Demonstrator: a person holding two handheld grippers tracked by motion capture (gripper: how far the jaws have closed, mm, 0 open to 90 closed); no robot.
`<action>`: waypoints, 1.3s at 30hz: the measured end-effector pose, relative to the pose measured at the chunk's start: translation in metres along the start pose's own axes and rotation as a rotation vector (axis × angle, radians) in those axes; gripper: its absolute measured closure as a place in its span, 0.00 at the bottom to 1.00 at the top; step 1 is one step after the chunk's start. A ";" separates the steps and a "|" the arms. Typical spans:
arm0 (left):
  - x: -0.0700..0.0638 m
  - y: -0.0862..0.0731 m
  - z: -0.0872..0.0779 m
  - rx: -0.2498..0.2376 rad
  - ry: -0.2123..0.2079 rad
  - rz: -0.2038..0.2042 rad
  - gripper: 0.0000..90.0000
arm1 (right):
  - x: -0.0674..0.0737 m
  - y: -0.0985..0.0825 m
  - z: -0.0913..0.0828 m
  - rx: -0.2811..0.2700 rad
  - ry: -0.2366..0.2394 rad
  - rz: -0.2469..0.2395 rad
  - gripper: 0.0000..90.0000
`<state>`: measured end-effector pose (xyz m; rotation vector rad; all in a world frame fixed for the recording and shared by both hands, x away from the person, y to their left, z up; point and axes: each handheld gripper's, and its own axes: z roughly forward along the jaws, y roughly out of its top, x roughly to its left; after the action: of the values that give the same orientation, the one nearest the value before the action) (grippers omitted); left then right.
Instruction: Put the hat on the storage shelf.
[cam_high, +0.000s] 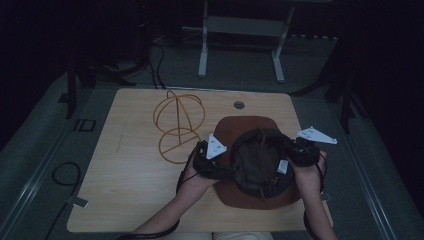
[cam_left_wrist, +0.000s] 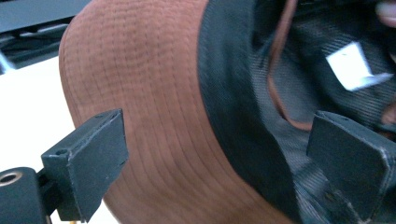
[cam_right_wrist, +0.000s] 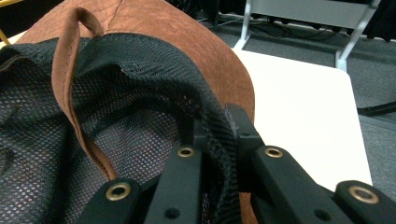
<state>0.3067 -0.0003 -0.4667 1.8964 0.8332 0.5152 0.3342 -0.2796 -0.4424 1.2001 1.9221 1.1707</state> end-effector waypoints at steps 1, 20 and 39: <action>0.001 0.002 0.004 0.010 0.014 -0.004 0.06 | 0.001 0.000 -0.001 -0.001 0.004 -0.002 0.94; 0.000 0.004 0.030 0.014 0.270 0.023 0.89 | 0.026 -0.003 -0.019 -0.003 0.040 -0.028 0.94; 0.002 0.031 0.007 -0.088 0.190 0.000 0.96 | 0.022 -0.012 -0.058 -0.034 0.159 -0.013 0.62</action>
<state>0.3229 -0.0126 -0.4418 1.7867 0.9176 0.7293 0.2722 -0.2837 -0.4279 1.1039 2.0141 1.3213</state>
